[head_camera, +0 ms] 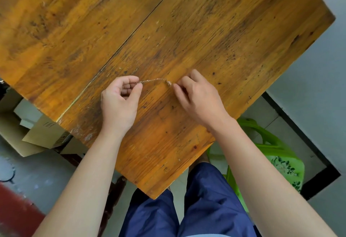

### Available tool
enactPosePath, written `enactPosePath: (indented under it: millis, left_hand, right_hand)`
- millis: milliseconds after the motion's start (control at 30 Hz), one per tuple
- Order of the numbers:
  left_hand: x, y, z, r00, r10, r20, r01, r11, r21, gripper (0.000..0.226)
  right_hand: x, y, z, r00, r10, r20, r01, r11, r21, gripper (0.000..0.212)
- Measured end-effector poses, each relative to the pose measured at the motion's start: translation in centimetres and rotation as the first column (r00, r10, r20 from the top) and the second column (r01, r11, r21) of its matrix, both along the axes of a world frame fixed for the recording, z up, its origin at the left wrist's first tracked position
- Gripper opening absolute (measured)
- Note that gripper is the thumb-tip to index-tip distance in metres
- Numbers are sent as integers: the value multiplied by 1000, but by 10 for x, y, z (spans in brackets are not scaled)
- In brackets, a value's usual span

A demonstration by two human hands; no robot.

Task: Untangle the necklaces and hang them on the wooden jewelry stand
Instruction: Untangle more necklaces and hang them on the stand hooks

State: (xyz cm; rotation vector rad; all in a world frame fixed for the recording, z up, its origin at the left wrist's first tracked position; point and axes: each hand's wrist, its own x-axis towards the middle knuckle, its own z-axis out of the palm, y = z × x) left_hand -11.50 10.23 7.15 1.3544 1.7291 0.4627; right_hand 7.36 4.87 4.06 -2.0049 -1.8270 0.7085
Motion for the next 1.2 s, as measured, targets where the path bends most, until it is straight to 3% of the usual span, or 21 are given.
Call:
enactPosePath:
  millis: [167, 267, 400, 533, 633, 700, 800, 867, 933, 1133, 1200]
  left_hand:
    - [2, 5, -3, 992, -101, -72, 105, 993, 56, 13]
    - [0, 6, -5, 988, -121, -95, 127, 990, 64, 15]
    - [-5, 8, -3, 994, -94, -53, 96, 994, 52, 20]
    - [-8, 14, -5, 992, -112, -61, 115, 992, 47, 23]
    - [-2, 15, -6, 983, -123, -133, 136, 987, 89, 22]
    - [3, 7, -3, 984, -47, -175, 67, 991, 115, 16]
    - [9, -15, 3, 992, 88, -88, -95, 992, -87, 12]
    - [12, -29, 6, 980, 199, 16, -183, 929, -321, 14]
    - [15, -35, 8, 965, 251, 78, -191, 873, -448, 13]
    - [24, -29, 7, 974, 202, 106, -117, 842, -527, 13]
    - [23, -29, 6, 973, 201, 110, -112, 835, -539, 11]
  right_hand:
    - [-5, -15, 4, 998, -63, 32, 64, 997, -35, 24]
    - [-20, -1, -2, 997, -62, 55, 60, 998, 27, 34]
    - [-29, 14, -10, 991, -113, 77, 107, 991, 84, 21]
    - [-26, -1, -2, 987, -151, 50, 152, 988, -20, 25]
    - [-23, -19, 7, 976, -206, -78, 191, 968, -166, 24]
    - [-24, -27, 11, 937, -283, -203, 230, 940, -251, 21]
    - [-26, -33, 14, 812, -462, -357, 301, 855, -422, 11]
    - [-28, -35, 14, 741, -540, -400, 332, 812, -481, 9]
    - [-27, -35, 13, 695, -589, -412, 359, 781, -512, 9]
    - [-21, -36, 22, 654, -640, -404, 378, 739, -558, 13]
    - [-20, -37, 24, 591, -688, -420, 372, 695, -615, 17]
